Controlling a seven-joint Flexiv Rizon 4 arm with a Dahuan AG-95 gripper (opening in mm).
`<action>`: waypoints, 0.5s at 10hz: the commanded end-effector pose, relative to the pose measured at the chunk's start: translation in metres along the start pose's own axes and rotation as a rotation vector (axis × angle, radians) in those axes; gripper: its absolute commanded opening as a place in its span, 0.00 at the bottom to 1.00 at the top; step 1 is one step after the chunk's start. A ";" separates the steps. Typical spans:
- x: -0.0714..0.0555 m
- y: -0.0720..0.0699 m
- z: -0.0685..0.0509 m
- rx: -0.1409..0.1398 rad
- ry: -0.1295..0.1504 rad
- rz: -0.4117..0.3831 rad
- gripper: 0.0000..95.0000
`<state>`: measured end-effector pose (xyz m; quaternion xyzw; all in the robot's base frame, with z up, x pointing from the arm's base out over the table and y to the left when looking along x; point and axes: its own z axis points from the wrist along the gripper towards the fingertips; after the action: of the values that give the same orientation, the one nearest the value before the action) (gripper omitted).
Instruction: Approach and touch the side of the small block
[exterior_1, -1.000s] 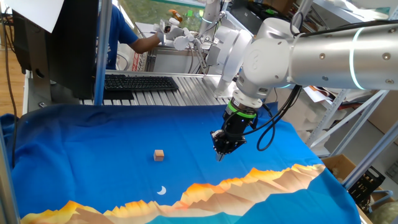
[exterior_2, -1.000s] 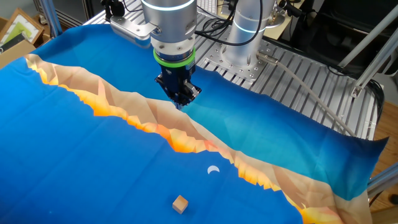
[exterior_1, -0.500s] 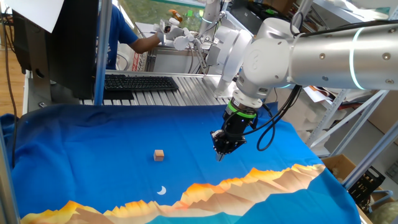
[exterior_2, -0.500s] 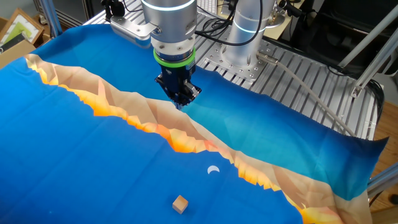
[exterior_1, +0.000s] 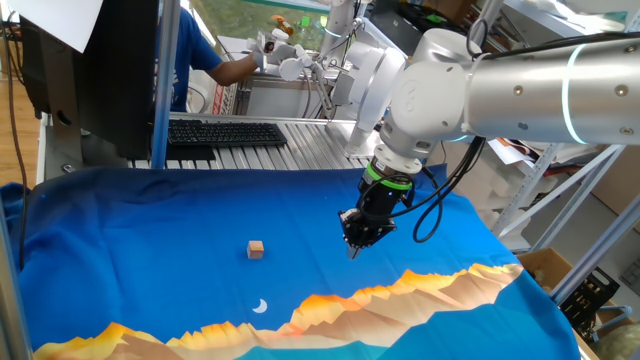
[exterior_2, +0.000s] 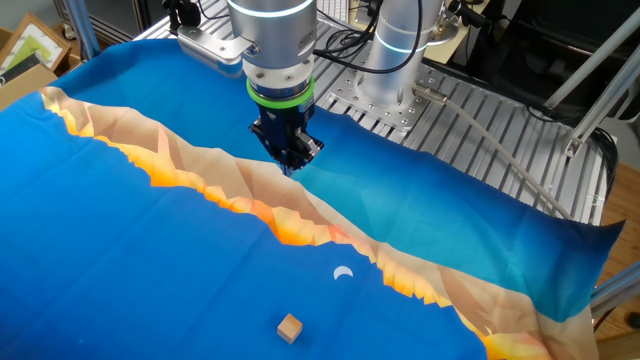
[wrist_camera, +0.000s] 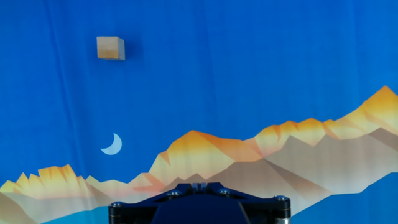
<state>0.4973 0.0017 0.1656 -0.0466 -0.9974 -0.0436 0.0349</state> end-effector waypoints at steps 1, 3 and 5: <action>0.000 0.000 0.000 0.000 0.000 0.000 0.00; 0.000 0.000 0.000 -0.001 0.000 0.004 0.00; 0.000 0.000 0.000 0.000 0.001 0.004 0.00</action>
<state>0.4974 0.0017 0.1655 -0.0482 -0.9973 -0.0437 0.0349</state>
